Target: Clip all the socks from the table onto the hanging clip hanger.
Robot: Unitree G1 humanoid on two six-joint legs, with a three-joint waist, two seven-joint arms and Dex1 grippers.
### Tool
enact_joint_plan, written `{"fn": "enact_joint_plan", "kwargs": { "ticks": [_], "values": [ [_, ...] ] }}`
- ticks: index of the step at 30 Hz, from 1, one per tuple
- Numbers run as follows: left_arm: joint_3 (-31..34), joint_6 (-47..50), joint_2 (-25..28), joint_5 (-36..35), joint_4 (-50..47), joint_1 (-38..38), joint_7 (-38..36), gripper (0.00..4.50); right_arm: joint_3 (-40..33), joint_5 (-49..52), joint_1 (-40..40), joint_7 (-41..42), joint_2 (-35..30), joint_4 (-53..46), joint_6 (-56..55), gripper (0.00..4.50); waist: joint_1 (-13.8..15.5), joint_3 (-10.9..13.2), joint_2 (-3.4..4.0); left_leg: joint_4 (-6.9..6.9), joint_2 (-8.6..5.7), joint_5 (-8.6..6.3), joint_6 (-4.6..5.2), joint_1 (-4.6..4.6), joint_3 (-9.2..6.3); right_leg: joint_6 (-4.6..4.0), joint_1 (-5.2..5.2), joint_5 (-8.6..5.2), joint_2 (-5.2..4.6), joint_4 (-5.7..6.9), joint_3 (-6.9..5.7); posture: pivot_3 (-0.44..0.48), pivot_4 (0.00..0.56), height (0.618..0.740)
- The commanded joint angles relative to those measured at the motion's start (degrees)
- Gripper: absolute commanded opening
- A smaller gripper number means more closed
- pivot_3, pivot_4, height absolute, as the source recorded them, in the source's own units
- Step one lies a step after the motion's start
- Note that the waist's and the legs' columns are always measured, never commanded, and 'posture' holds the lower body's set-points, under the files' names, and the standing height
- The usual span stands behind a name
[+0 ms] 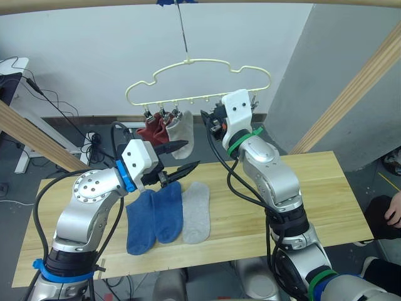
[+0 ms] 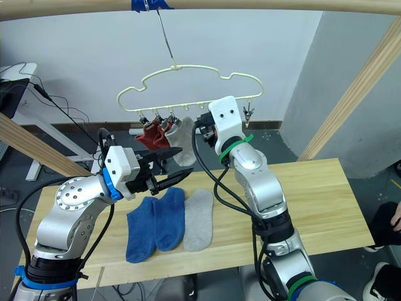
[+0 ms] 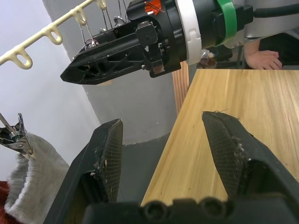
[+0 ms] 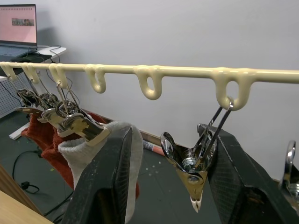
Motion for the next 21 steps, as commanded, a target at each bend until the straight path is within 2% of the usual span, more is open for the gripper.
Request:
{"fn": "enact_joint_plan", "kwargs": {
  "ticks": [1,6,9,12,14,21],
  "values": [
    [-0.05,-0.86,-0.13,0.15,-0.98,0.35,0.21,2.97,-0.33,0.75,-1.37,0.21,0.66,-1.06,-1.67,2.3,0.0,0.0,0.0,0.0,0.0,0.0,0.0,0.0,0.0,0.0,0.0,0.0,0.0,0.0,0.0,-0.172,0.266,0.74],
    [-0.31,-0.74,-0.33,0.21,-1.08,0.34,0.41,2.97,-0.51,0.8,-1.55,0.14,0.62,-0.64,-2.01,2.3,0.0,0.0,0.0,0.0,0.0,0.0,0.0,0.0,0.0,0.0,0.0,0.0,0.0,0.0,0.0,-0.173,0.267,0.74],
    [-0.49,-0.63,-0.58,0.21,-1.06,0.38,0.76,2.97,-0.64,0.78,-1.59,-0.02,0.62,-0.49,-2.09,1.66,0.0,0.0,0.0,0.0,0.0,0.0,0.0,0.0,0.0,0.0,0.0,0.0,0.0,0.0,0.0,-0.174,0.267,0.74],
    [-0.69,-0.94,-0.92,0.71,-0.85,0.53,1.16,2.97,-0.85,0.82,-1.61,-0.25,0.71,-0.42,-2.15,0.61,0.0,0.0,0.0,0.0,0.0,0.0,0.0,0.0,0.0,0.0,0.0,0.0,0.0,0.01,0.0,-0.174,0.267,0.74],
    [-0.92,-1.2,-1.56,1.64,-0.68,0.67,2.31,2.97,-0.97,0.92,-1.67,-0.29,0.74,-0.37,-2.14,0.16,0.0,0.0,0.0,0.0,0.0,0.0,0.0,0.0,0.0,0.0,0.0,0.0,0.0,0.01,0.0,-0.174,0.266,0.74],
    [-4.08,0.1,-3.54,5.34,-0.6,3.91,5.55,2.97,-1.7,1.56,-2.0,-0.17,0.76,-0.13,-1.96,0.07,-0.03,0.0,0.0,-0.01,0.0,0.0,0.0,0.0,0.0,0.0,0.0,0.0,0.0,0.01,0.0,-0.176,0.267,0.74]
  ]
}}
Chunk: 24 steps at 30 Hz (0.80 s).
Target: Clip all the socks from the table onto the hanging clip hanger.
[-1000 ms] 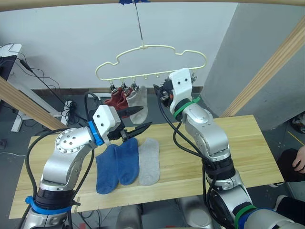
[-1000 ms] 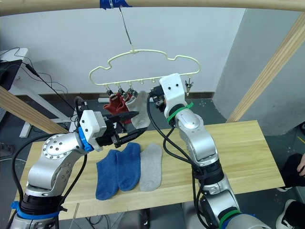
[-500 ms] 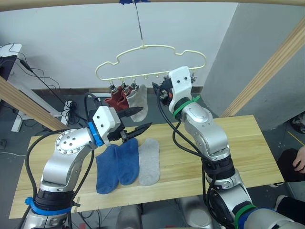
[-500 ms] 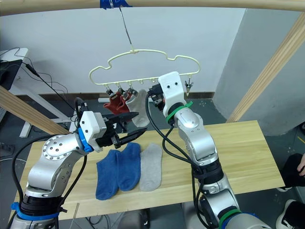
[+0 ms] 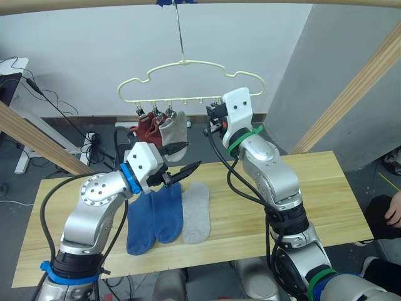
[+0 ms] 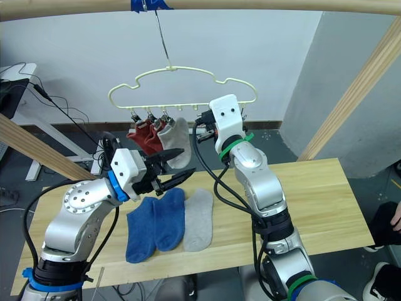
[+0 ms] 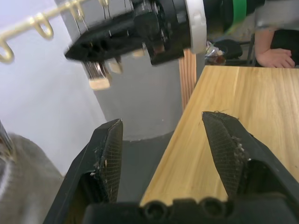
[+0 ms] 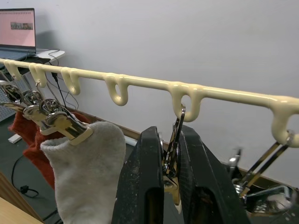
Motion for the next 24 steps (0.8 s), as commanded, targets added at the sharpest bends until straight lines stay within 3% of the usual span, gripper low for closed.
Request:
{"fn": "enact_joint_plan", "kwargs": {
  "ticks": [1,8,14,17,24],
  "values": [
    [-1.65,0.55,-0.78,1.13,-0.5,1.47,1.29,2.97,-0.59,0.95,-1.59,0.16,0.62,-1.23,-1.26,0.07,0.0,0.0,0.0,0.0,0.0,0.0,0.0,0.0,0.0,0.0,0.0,0.0,0.0,0.0,0.0,-0.176,0.267,0.74],
    [-7.73,1.67,-5.27,9.58,7.14,4.0,8.95,4.5,-0.74,1.26,-1.89,0.22,0.34,-1.07,-1.32,0.07,-0.05,-0.01,0.01,0.03,-0.01,0.0,0.0,0.01,0.0,0.0,0.0,0.0,0.0,0.05,0.01,-0.188,0.27,0.74],
    [-10.2,2.44,-11.34,13.74,13.78,4.95,15.37,4.5,-0.57,1.28,-1.67,0.33,-0.13,-1.29,-1.0,0.07,-0.05,-0.02,0.0,0.04,-0.01,0.0,0.0,0.0,0.0,0.0,-0.01,0.0,-0.01,0.06,0.01,-0.197,0.272,0.74],
    [-10.41,8.1,-13.77,15.6,16.39,5.29,19.46,4.5,-0.42,1.36,-1.6,0.35,-0.3,-1.43,-0.8,0.07,-0.15,-0.02,0.0,0.05,-0.01,0.0,0.0,0.01,0.01,0.0,-0.01,0.0,-0.02,0.08,0.01,-0.207,0.273,0.74],
    [-12.36,11.95,-15.73,17.32,17.96,5.27,20.57,4.5,-0.29,1.56,-1.46,0.33,-0.32,-1.49,-0.59,0.07,-0.19,-0.02,0.0,0.19,-0.03,0.0,0.0,0.04,0.0,0.0,-0.03,0.0,-0.01,0.39,0.02,-0.209,0.275,0.74]
  ]
}}
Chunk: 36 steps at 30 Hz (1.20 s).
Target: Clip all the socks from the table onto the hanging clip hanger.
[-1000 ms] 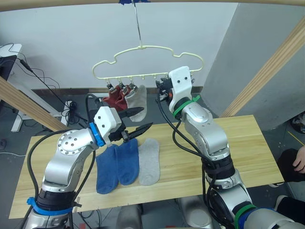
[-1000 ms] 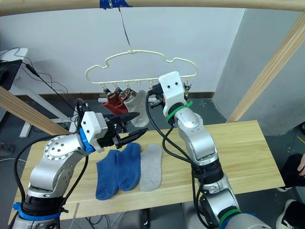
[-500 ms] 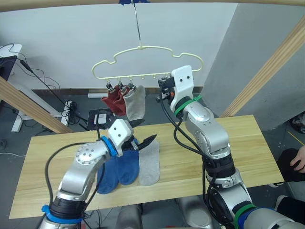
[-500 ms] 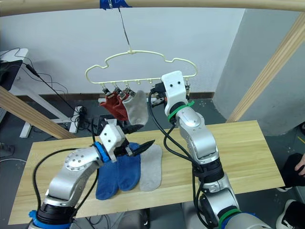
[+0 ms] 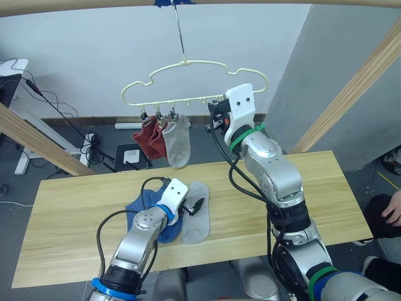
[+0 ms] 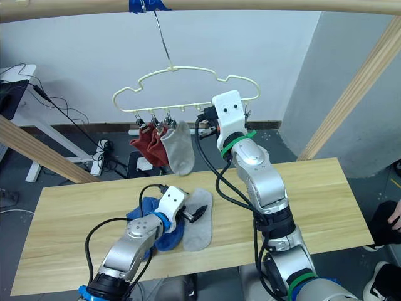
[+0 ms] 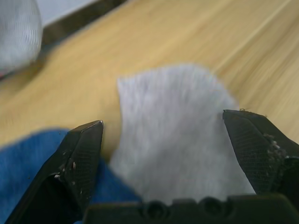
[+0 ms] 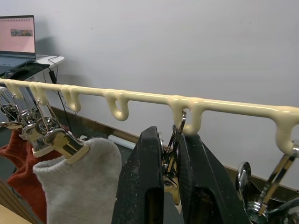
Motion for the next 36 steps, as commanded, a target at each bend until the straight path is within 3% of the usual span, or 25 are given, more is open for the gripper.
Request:
{"fn": "enact_joint_plan", "kwargs": {
  "ticks": [1,7,17,36],
  "values": [
    [-2.15,0.61,-0.65,1.36,0.21,-0.13,0.18,4.32,0.2,0.42,-0.43,0.18,0.41,-1.64,-0.66,0.07,0.0,0.0,0.0,0.04,0.0,0.0,0.0,0.0,0.0,0.0,0.0,0.0,0.0,0.03,0.0,-0.21,0.276,0.74],
    [-3.73,-1.84,0.85,4.46,1.0,-0.65,0.04,2.98,0.24,0.61,-0.45,0.22,0.63,-1.63,-0.56,0.07,-0.11,0.0,0.0,0.53,-0.02,0.0,0.0,-0.01,-0.01,0.01,0.01,-0.01,0.04,0.38,0.03,-0.21,0.276,0.74],
    [-1.73,-4.71,1.62,5.59,1.63,-0.42,1.19,0.15,0.28,0.68,-0.42,0.34,0.67,-1.45,-0.7,0.07,-0.09,0.0,0.0,0.61,-0.01,-0.01,0.01,-0.03,-0.02,0.01,0.02,-0.01,0.04,0.4,0.04,-0.209,0.273,0.74],
    [-3.89,-36.88,13.77,14.84,0.03,0.79,-2.48,0.0,0.54,0.63,-0.29,0.92,0.45,-1.37,-0.87,0.07,-0.05,0.0,0.0,0.54,0.01,-0.01,0.01,-0.06,-0.02,0.01,-0.02,-0.01,0.03,0.33,0.03,-0.193,0.271,0.74]
  ]
}}
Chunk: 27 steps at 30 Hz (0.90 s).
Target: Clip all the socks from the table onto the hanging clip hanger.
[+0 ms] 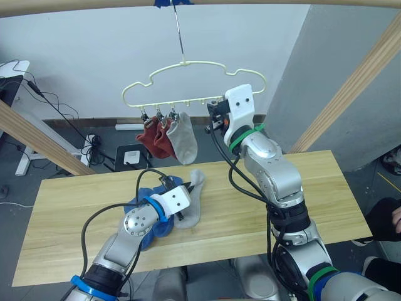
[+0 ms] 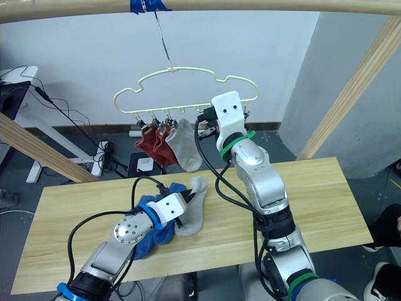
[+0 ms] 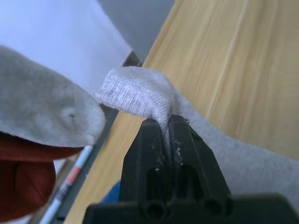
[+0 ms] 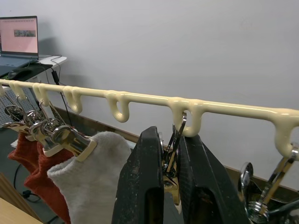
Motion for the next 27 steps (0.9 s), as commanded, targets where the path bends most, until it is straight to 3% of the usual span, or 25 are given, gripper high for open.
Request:
{"fn": "enact_joint_plan", "kwargs": {
  "ticks": [1,10,27],
  "values": [
    [0.22,-4.52,1.03,1.24,-1.62,0.74,-0.23,0.0,0.44,0.52,-0.35,0.48,0.38,-1.36,-1.13,0.07,-0.01,0.0,0.0,0.0,0.0,0.0,0.0,0.0,0.0,0.0,0.0,0.0,0.0,0.0,0.0,-0.193,0.271,0.74],
    [3.6,-7.62,-3.79,-4.48,-2.61,-2.46,0.37,0.0,0.6,0.43,-0.53,0.78,0.48,-1.5,-1.21,0.07,0.05,0.0,0.0,0.01,-0.01,0.0,0.0,-0.02,0.0,0.01,-0.01,0.0,0.0,0.0,-0.01,-0.192,0.27,0.74],
    [1.88,-3.13,-7.99,-0.17,4.8,-18.68,-0.19,0.0,0.57,1.05,-0.55,1.09,0.68,-2.36,-0.54,0.07,-0.04,0.0,0.0,0.03,-0.04,0.0,0.01,-0.04,0.0,0.01,-0.01,-0.01,0.02,-0.01,0.0,-0.207,0.269,0.74]
  ]
}}
